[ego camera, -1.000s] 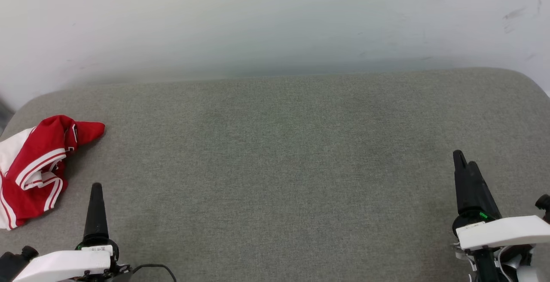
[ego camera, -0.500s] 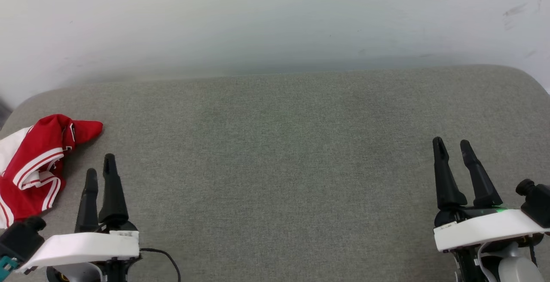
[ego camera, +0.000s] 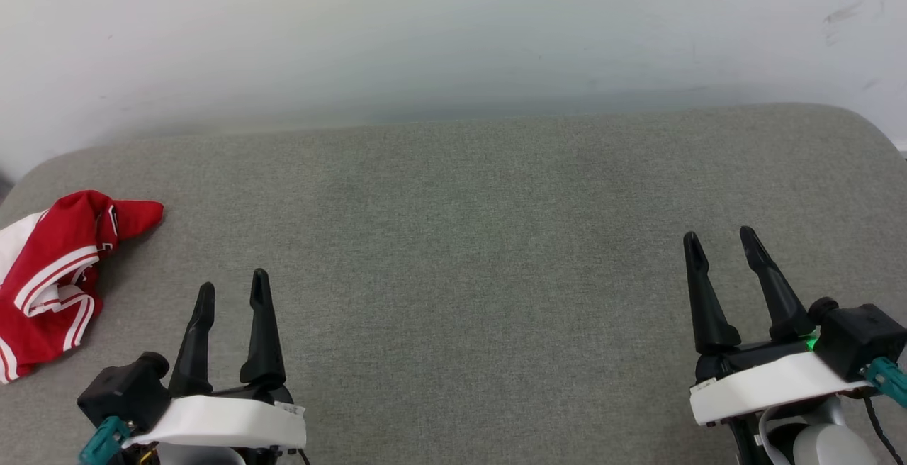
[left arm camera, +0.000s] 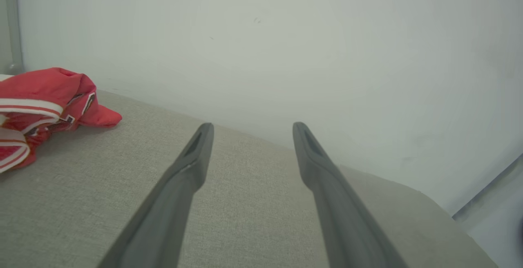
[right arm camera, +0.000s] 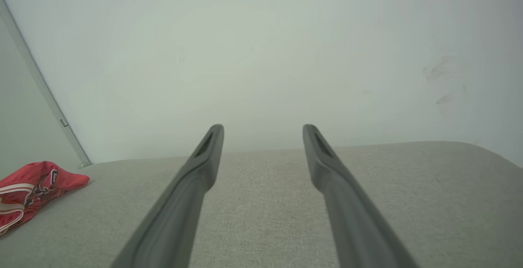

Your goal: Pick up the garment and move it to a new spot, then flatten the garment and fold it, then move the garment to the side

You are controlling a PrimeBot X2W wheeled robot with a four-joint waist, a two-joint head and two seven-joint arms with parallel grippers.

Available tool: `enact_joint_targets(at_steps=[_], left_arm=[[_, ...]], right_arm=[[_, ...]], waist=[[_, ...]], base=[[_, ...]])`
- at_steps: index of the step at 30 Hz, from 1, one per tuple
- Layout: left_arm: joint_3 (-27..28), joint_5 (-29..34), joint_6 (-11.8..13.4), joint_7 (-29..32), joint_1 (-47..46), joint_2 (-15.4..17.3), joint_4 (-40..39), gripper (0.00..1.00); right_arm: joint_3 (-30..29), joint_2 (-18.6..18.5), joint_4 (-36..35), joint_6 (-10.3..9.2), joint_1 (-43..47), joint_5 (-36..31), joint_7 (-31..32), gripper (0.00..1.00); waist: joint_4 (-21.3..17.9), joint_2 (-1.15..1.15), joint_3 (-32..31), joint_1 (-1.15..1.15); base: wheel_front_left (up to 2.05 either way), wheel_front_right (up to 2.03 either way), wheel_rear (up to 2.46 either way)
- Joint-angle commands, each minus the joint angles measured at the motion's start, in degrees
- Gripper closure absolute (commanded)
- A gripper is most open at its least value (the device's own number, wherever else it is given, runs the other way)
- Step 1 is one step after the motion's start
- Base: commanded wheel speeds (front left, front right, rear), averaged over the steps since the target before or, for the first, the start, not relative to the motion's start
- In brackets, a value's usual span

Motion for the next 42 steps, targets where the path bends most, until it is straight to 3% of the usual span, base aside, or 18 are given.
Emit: enact_joint_targets(at_steps=[1,22,26,29,36,42], left_arm=[[-0.46,1.40,0.53,-0.46,0.12,0.60,-0.93,0.00],[-14.71,13.40,13.34,-3.34,-0.10,8.49,0.25,0.00],[-15.02,11.99,12.86,-3.82,-0.10,7.91,-0.64,0.00],[-13.23,11.10,11.05,-4.12,0.47,6.70,-1.62,0.00],[-6.11,10.58,2.88,-4.95,2.66,2.03,-1.46,0.00],[-1.39,12.48,-3.26,-5.55,4.45,0.01,1.18,0.00]], right_arm=[[-0.01,-0.01,-0.73,0.00,-0.06,-1.64,-0.42,0.00],[0.19,0.01,-0.42,0.00,0.17,-15.01,-3.28,0.00],[0.19,0.02,-0.73,-0.01,0.13,-14.90,-3.73,0.00],[0.06,0.02,-0.81,-0.01,0.30,-13.16,-4.17,0.00],[-0.34,0.03,2.43,-0.01,1.22,-6.57,-4.89,0.00],[-0.49,0.03,6.55,-0.01,1.66,-6.62,-5.54,0.00]], waist=[[-0.02,0.00,0.02,0.00],[-0.73,0.00,0.88,0.00],[-0.86,0.00,1.11,0.00],[-0.94,0.00,1.33,0.00],[-1.22,0.00,1.18,0.00],[-1.61,0.00,0.74,0.00]], base=[[0.00,0.00,0.00],[0.00,0.00,0.00],[0.00,0.00,0.00],[0.00,0.00,0.00],[0.00,0.00,0.00],[0.00,0.00,0.00]])
